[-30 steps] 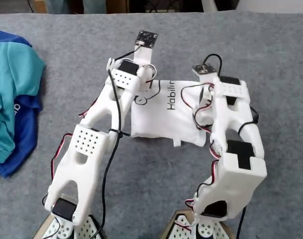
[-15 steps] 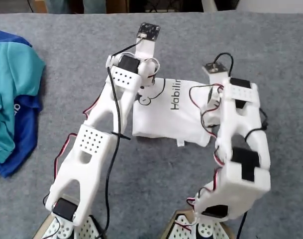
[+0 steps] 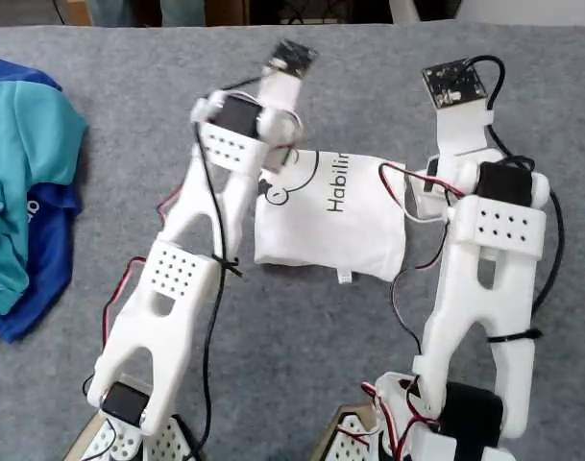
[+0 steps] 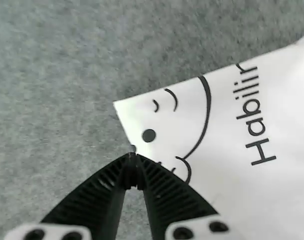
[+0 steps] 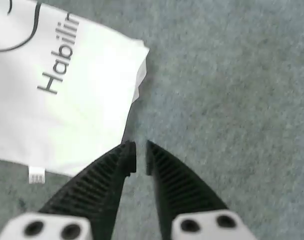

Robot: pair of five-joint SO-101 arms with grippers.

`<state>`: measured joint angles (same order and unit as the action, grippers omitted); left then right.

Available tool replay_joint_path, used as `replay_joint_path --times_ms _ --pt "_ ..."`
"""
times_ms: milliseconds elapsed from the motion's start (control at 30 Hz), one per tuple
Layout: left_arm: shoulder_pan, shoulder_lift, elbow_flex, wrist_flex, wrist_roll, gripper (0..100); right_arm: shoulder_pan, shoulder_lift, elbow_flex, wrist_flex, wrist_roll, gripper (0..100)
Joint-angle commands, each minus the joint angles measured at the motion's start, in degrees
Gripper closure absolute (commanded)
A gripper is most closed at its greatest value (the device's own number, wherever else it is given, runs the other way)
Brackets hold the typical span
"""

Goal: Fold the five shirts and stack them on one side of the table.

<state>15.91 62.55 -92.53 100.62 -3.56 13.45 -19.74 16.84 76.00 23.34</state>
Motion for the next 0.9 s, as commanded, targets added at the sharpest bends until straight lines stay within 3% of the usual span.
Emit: replay_joint_path --times_ms 0,100,200,300,400,533,700,867 --pt "-3.47 -6.59 -1.1 0.7 -0.79 97 1.23 -1.98 1.01 7.38 -0.18 89.7" --pt "-6.29 -10.64 3.12 0.79 -0.88 97 1.58 -2.33 3.82 11.6 -0.62 89.6" --pt "-8.04 -16.88 13.67 0.79 -0.88 97 1.49 -2.68 6.02 11.43 -7.03 89.6" --pt "-8.57 -27.87 31.87 0.7 -0.88 97 1.41 -3.03 7.87 9.58 -16.18 89.1" --pt "-7.96 -42.73 52.79 -1.32 -0.97 97 1.67 -2.77 9.19 8.35 -22.86 82.6" --pt "-10.15 -59.87 81.19 -14.95 -0.79 97 -1.14 -2.68 12.0 7.47 -28.31 73.0" --pt "-14.11 -69.98 115.65 -40.26 -0.88 97 -7.56 -2.59 17.27 0.7 -36.66 72.4" --pt "-17.1 -70.42 132.35 -59.34 -0.53 97 -10.2 -2.51 21.05 -9.49 -40.97 72.4"
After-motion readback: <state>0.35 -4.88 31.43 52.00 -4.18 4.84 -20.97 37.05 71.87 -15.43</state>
